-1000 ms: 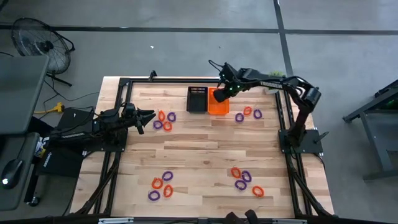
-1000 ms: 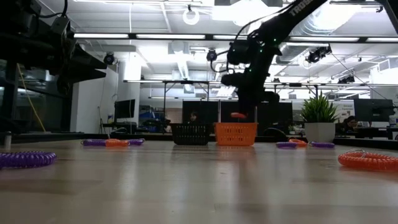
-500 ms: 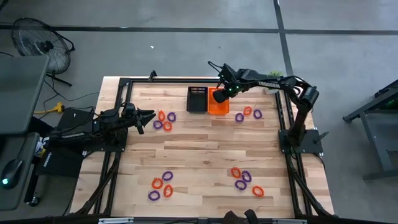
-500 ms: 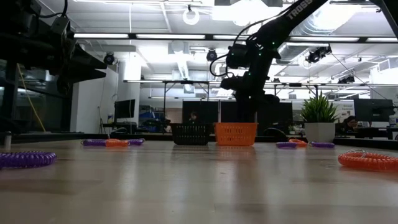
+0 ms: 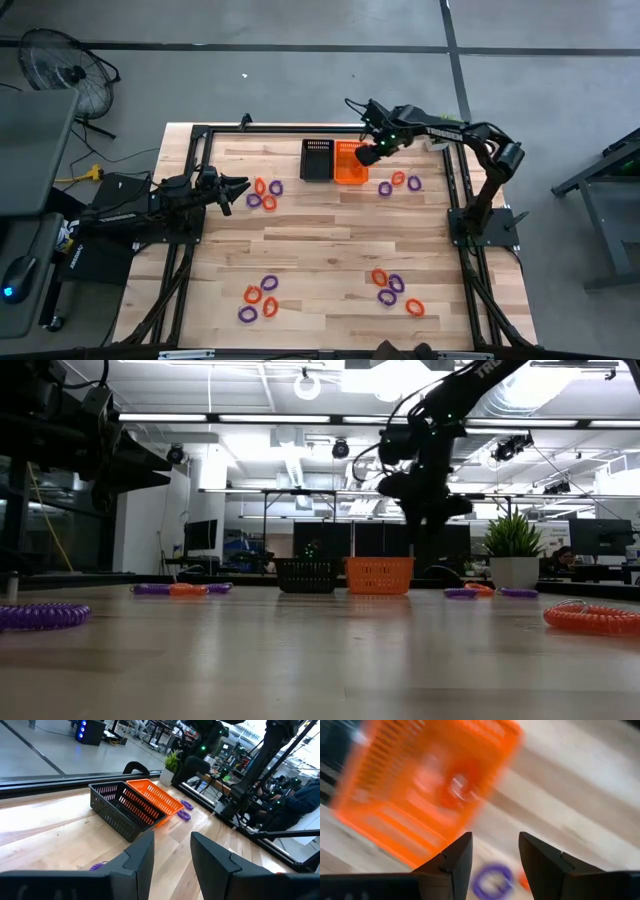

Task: Sort spring keychains
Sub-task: Put the orange spring keychain in the orange bin

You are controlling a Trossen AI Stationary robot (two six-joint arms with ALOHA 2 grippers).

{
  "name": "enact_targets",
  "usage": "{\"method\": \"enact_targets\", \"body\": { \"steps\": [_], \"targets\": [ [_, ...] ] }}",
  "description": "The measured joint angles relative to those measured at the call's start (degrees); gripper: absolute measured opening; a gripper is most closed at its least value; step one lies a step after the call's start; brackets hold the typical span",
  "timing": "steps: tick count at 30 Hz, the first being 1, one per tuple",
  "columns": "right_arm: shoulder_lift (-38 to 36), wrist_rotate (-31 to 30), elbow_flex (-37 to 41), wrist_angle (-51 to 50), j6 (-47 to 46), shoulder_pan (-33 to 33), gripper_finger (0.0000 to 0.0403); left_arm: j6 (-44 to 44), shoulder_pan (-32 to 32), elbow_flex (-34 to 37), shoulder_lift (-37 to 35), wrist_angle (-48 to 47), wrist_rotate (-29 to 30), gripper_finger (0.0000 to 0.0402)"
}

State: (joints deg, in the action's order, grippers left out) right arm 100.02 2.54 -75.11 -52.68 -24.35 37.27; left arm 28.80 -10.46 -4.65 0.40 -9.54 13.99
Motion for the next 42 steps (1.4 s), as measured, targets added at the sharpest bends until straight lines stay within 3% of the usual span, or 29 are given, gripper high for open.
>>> {"method": "enact_targets", "body": {
  "steps": [5,15,27,42],
  "targets": [
    [-0.06,-4.4,0.74,-7.38,-0.6,-0.36,0.0156,0.0,-0.01,-0.01,-0.02,0.0,-0.01,0.0126],
    [-0.08,-2.82,8.5,-6.92,-4.9,-0.67,0.0156,0.0,0.0,0.0,-0.01,0.0,0.01,0.0126],
    [-0.08,-3.43,15.8,2.47,-18.79,-0.67,0.0156,0.0,-0.02,0.0,0.0,0.0,0.01,0.0126],
    [-0.16,-1.94,20.23,13.42,-22.57,1.51,0.0156,0.0,0.0,-0.02,-0.01,0.0,0.0,0.0126]
  ]
}}
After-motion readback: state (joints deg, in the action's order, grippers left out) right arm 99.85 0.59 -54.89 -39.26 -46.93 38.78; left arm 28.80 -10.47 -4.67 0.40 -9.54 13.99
